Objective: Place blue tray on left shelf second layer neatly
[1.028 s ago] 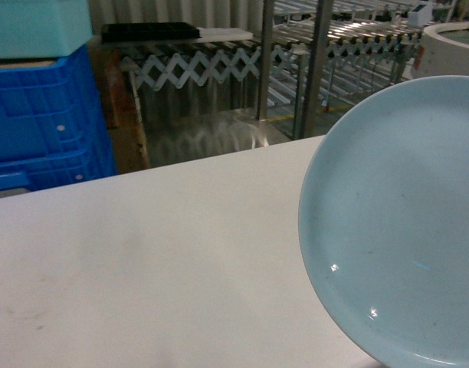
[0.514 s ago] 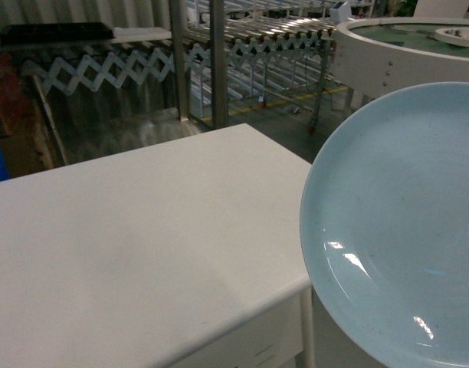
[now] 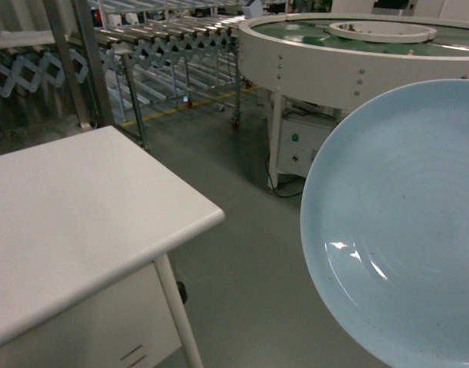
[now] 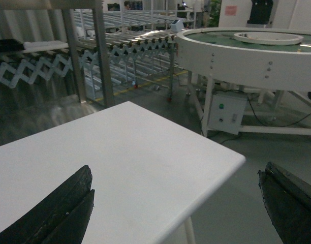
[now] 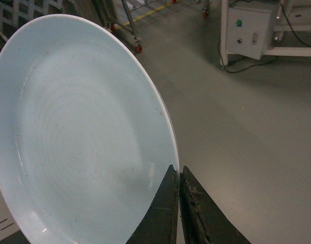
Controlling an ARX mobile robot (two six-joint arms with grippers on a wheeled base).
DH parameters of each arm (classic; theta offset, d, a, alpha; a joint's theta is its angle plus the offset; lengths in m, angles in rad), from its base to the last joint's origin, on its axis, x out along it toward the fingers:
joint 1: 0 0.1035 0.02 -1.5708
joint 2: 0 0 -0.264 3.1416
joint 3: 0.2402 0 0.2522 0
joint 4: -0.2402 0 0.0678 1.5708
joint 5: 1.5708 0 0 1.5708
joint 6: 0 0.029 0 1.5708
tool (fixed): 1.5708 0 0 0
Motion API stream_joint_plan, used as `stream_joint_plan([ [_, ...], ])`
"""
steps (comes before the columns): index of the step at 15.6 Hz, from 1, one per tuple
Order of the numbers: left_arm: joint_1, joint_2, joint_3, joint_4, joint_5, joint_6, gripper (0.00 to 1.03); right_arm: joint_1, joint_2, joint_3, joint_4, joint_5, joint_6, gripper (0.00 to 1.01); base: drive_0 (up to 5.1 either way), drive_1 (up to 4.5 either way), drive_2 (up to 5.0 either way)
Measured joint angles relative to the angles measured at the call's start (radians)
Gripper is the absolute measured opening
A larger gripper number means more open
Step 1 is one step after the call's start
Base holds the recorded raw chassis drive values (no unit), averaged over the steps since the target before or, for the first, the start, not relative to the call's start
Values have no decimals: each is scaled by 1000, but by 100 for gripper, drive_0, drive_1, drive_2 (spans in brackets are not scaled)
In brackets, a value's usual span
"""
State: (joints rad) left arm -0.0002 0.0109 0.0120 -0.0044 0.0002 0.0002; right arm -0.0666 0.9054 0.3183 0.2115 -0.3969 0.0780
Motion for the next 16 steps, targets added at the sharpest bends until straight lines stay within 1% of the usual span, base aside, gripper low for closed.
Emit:
stream_joint_plan([
  [16,0,0,0,0,-5,0,98,-5,-4,-2,4,-1,0,2,353,-393,-393],
])
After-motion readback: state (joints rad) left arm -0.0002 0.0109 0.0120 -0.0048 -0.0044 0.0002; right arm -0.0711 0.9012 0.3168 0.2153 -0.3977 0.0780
